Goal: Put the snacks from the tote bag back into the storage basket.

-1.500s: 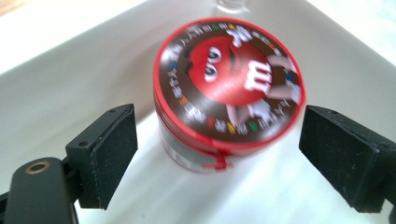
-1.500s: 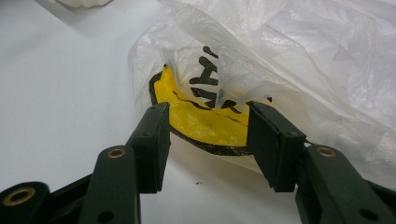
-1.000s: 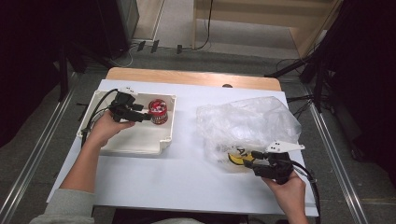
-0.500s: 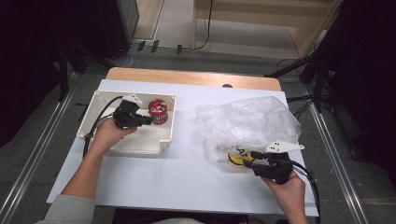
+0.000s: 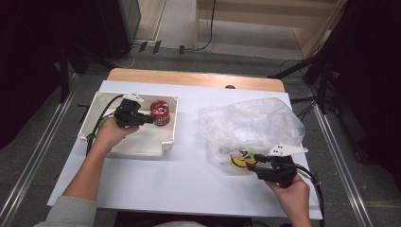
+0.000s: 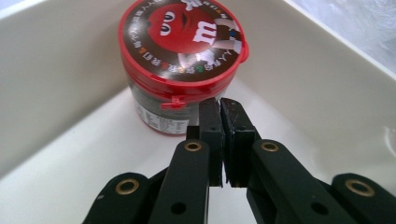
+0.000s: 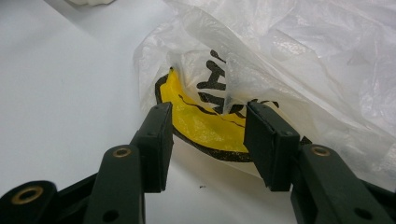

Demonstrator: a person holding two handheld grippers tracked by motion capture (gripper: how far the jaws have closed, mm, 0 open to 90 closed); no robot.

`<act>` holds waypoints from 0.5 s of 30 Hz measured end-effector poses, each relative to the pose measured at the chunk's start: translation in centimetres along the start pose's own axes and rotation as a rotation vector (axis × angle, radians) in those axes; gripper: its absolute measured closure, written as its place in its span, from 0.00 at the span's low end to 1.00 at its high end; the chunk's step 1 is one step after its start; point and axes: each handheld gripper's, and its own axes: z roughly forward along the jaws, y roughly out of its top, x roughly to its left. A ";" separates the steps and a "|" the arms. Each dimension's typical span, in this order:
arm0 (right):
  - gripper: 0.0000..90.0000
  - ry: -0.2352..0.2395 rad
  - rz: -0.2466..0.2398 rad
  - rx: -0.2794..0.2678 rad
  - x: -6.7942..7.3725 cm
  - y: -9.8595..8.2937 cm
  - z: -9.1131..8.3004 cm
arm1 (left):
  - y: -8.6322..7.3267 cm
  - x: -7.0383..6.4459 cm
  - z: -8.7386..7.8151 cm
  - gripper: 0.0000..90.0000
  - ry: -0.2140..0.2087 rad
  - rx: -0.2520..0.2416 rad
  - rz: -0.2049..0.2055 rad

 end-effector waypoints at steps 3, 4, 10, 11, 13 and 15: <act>0.60 -0.001 -0.003 0.000 0.0 0.0 0.0 | 0.1 0.1 0.1 0.99 0.003 -0.001 -0.004; 0.60 0.000 -0.003 0.000 0.0 0.0 0.0 | 0.1 0.2 0.1 0.99 0.004 0.002 -0.002; 0.60 0.000 -0.007 0.003 0.0 0.0 0.0 | 0.2 0.3 -0.1 0.98 0.002 -0.005 -0.004; 0.60 0.000 -0.006 0.002 0.0 0.0 0.0 | 0.3 0.3 -0.1 0.98 0.004 -0.004 -0.003; 0.60 0.001 -0.006 0.002 0.0 0.0 0.0 | 0.3 0.2 0.1 0.98 0.002 -0.007 -0.007; 0.60 0.002 -0.007 0.002 0.1 0.0 0.0 | 0.4 0.1 0.1 0.98 0.003 -0.003 0.001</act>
